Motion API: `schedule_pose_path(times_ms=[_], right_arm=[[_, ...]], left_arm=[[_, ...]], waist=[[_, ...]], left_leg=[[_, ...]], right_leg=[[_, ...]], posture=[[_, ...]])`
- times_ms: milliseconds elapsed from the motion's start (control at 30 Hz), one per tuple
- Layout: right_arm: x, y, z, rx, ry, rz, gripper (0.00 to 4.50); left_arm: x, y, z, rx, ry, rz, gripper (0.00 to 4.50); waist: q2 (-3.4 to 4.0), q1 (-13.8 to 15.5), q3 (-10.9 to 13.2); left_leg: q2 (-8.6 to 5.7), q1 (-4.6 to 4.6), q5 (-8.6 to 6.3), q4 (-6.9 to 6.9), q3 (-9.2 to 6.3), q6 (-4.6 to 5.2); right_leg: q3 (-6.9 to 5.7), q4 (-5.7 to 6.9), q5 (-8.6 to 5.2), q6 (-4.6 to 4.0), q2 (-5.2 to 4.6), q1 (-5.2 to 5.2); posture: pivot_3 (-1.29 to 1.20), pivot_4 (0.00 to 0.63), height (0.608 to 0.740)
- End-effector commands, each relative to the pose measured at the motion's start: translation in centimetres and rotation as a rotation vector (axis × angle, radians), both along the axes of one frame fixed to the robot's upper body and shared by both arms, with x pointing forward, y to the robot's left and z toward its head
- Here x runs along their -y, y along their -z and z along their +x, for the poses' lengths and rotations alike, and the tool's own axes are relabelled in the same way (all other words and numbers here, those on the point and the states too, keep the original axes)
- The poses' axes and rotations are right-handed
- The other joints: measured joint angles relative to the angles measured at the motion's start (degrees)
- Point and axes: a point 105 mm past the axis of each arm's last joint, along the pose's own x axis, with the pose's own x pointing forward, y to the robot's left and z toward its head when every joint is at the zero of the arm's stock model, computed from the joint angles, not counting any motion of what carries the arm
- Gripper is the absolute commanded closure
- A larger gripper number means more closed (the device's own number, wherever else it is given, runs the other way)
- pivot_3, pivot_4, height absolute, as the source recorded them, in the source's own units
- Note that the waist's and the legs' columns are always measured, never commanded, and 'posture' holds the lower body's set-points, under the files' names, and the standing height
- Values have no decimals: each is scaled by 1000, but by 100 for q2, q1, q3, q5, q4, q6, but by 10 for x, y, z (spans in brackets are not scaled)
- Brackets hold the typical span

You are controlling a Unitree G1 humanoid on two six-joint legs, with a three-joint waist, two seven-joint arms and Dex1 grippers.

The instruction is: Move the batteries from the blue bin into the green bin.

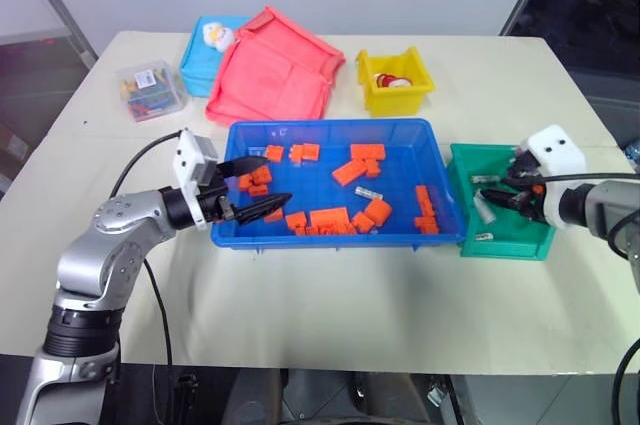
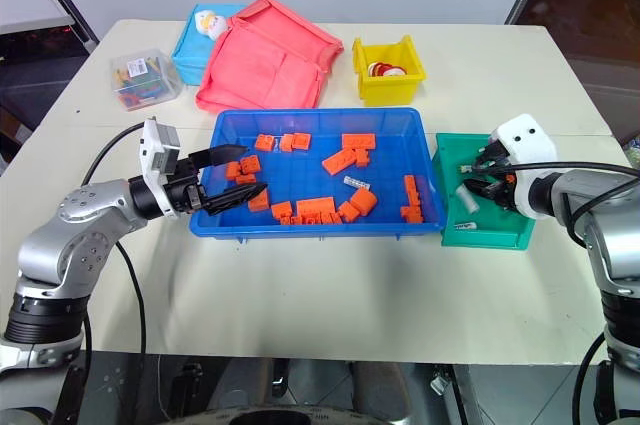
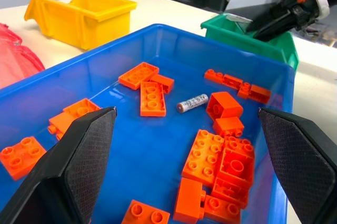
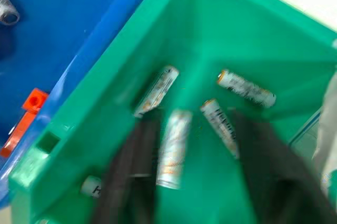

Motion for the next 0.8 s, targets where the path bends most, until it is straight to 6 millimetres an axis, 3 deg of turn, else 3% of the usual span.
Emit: schedule_pose_path(times_ms=[33, 67, 200, 367, 467, 533, 800], right_arm=[[5, -22, 5, 85, 2, -53, 594], [5, -24, 7, 94, -3, -69, 89], [-18, -52, 22, 191, -77, -58, 25], [-90, -69, 38, 225, -277, 127, 25], [-137, -51, 44, 157, -395, 228, 25], [-154, -37, 44, 109, -445, 249, 25], [-176, -4, 44, -26, -521, 292, 25]], left_arm=[[1, -11, -3, 50, 3, -2, 0], [1, -11, -3, 51, 1, -2, 0], [-2, -12, -3, 54, -8, 4, 0], [0, -13, -4, 50, 8, 14, 0], [6, -5, -10, 31, 50, 42, 0], [8, -1, -14, 27, 72, 78, 0], [6, -7, -20, 49, 61, 105, 0]], waist=[[0, 2, 0], [0, 1, 0], [2, -39, 1], [0, -104, 0], [-2, -133, -1], [0, -115, 0], [0, -77, 0]], left_leg=[[0, 0, 0, 0, 0, 0], [0, 0, 0, 0, 0, 0], [1, 2, 0, 0, 3, 0], [4, 5, 0, -2, -3, 0], [5, 4, 0, -2, -7, 0], [3, 1, 0, -3, -7, 0], [-11, -10, 0, 3, -4, 0]], right_leg=[[0, 0, 0, 0, 0, 0], [0, 0, 0, 0, 0, 0], [1, 0, 0, 0, 0, -1], [2, 3, 0, 0, 6, -1], [0, 3, 0, 0, 7, 3], [0, 4, 0, 0, 4, 0], [-2, 2, 0, 1, -14, -5]], posture=[[0, 150, 740], [0, 150, 740], [0, 150, 740], [0, 150, 740], [0, 150, 740], [0, 150, 740], [0, 150, 740]])
